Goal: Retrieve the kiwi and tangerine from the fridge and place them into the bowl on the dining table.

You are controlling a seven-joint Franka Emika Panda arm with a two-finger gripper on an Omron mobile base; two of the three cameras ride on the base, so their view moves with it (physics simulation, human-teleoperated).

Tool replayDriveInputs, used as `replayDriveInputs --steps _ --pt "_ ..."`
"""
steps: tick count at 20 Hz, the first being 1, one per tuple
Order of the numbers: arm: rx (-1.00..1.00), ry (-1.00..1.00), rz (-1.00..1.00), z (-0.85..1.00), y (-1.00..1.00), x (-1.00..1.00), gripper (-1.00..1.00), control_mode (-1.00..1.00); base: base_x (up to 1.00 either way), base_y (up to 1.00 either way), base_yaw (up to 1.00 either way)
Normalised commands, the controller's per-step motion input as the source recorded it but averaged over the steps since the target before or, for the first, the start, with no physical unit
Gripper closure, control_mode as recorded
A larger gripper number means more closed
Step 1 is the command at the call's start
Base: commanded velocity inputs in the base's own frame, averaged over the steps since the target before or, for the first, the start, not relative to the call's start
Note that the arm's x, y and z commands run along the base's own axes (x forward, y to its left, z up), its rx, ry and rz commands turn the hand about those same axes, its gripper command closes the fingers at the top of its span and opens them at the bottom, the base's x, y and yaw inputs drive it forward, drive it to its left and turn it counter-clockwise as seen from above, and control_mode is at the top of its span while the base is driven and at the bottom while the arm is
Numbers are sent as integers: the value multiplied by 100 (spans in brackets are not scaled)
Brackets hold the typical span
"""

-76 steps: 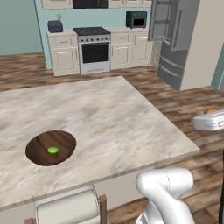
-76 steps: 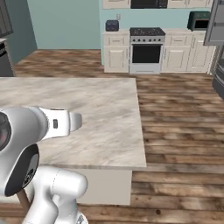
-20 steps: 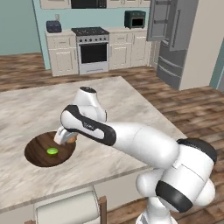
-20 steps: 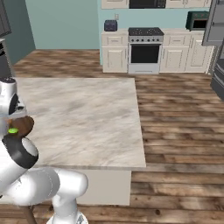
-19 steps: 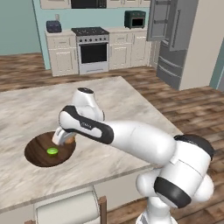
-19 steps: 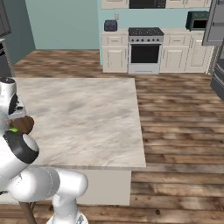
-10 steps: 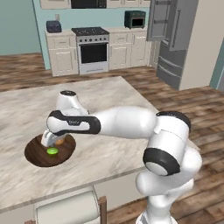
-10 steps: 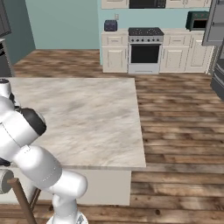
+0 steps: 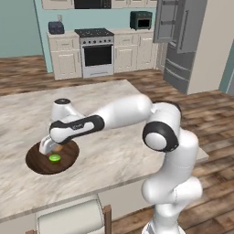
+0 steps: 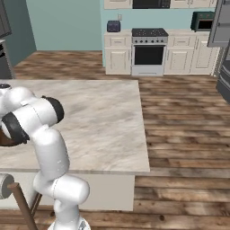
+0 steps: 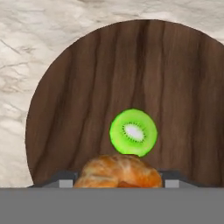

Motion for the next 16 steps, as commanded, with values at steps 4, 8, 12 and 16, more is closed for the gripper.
replayDriveInputs --steps 4,8,12,16 --pt "-8 2 0 -39 33 46 100 -100 0 0 0" --pt "-7 2 0 -31 32 46 100 -100 0 0 0" --pt "-4 1 -2 -4 20 20 -100 -100 0 0 0" --pt "-3 1 -6 0 -1 0 -100 -100 0 0 0"
